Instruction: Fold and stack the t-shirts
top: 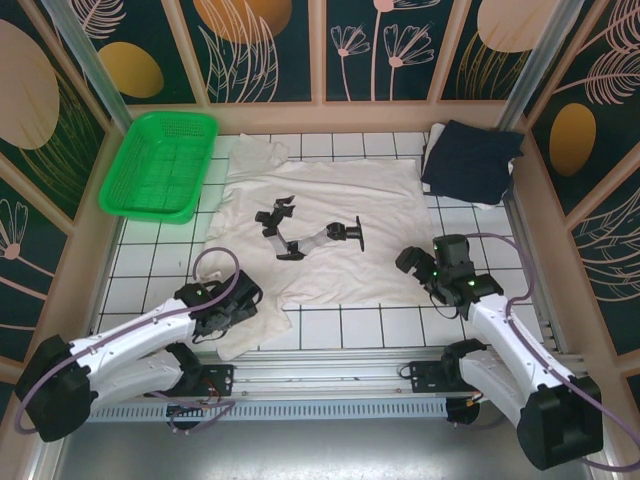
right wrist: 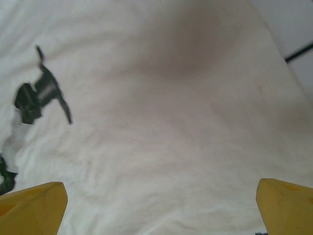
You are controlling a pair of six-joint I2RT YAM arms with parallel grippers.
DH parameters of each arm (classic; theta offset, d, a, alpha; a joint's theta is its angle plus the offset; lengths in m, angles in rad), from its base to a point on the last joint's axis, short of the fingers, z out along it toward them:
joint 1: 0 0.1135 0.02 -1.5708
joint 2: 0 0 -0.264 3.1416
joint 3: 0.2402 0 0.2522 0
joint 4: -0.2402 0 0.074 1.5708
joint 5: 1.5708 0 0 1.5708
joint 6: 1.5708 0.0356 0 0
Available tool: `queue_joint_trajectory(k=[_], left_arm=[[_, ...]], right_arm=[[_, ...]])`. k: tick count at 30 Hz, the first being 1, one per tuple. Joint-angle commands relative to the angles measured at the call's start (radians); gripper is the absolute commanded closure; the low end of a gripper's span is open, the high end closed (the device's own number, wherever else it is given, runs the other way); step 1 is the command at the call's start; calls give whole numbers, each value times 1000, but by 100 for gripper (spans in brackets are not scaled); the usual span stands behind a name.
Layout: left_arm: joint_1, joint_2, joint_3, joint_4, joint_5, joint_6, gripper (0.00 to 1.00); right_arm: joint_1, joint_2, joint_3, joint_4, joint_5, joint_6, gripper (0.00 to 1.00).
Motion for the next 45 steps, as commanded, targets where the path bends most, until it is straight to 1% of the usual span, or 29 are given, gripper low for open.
queue_joint_trajectory(k=[1, 6, 9, 12, 15, 16, 18, 20, 23, 24, 26, 28, 31, 34, 37, 40, 41, 45], left_arm=[[-9, -51, -55, -51, 54, -27, 21], [-8, -41, -99, -38, 96, -9, 26], [-9, 20, -77, -23, 110, 29, 31], [-8, 92, -45, -55, 103, 60, 35], [-9, 129, -40, -47, 127, 88, 46], [-9, 130, -45, -35, 140, 99, 49], [-10, 124, -50, -22, 155, 112, 54], [-10, 116, -55, 0, 176, 129, 61], [-10, 112, -60, 26, 196, 145, 71], [-9, 110, -59, 29, 194, 142, 73], [-10, 109, -60, 46, 200, 141, 85], [-10, 106, -57, 63, 198, 138, 90], [-9, 95, -37, 62, 188, 134, 99], [-11, 70, -27, 61, 176, 115, 100], [-10, 57, -8, 78, 179, 109, 100], [-9, 55, 28, 58, 157, 102, 100], [-10, 55, 39, 50, 146, 98, 100], [-10, 56, 109, 4, 93, 87, 100]], right_arm=[[3, 18, -23, -66, 15, 72, 1], [3, 101, 6, -120, 29, 103, 1], [4, 137, 30, -152, 48, 95, 1], [-6, 173, 50, -208, 73, 102, 1], [-50, 215, 54, -229, 83, 104, 7], [-55, 222, 55, -232, 81, 106, 9], [-57, 224, 54, -232, 55, 110, 14], [-57, 221, 45, -237, 42, 119, 20], [-57, 207, 33, -252, 40, 130, 21], [-57, 205, 34, -259, 56, 131, 22], [-64, 214, 48, -269, 73, 129, 27], [-72, 225, 52, -250, 95, 122, 36], [-97, 247, 61, -221, 114, 97, 51], [-108, 254, 65, -188, 141, 81, 65], [-124, 256, 69, -166, 129, 53, 77], [-127, 239, 89, -178, 129, 32, 89], [-129, 226, 96, -191, 136, 28, 92], [-130, 188, 147, -228, 141, 14, 99]])
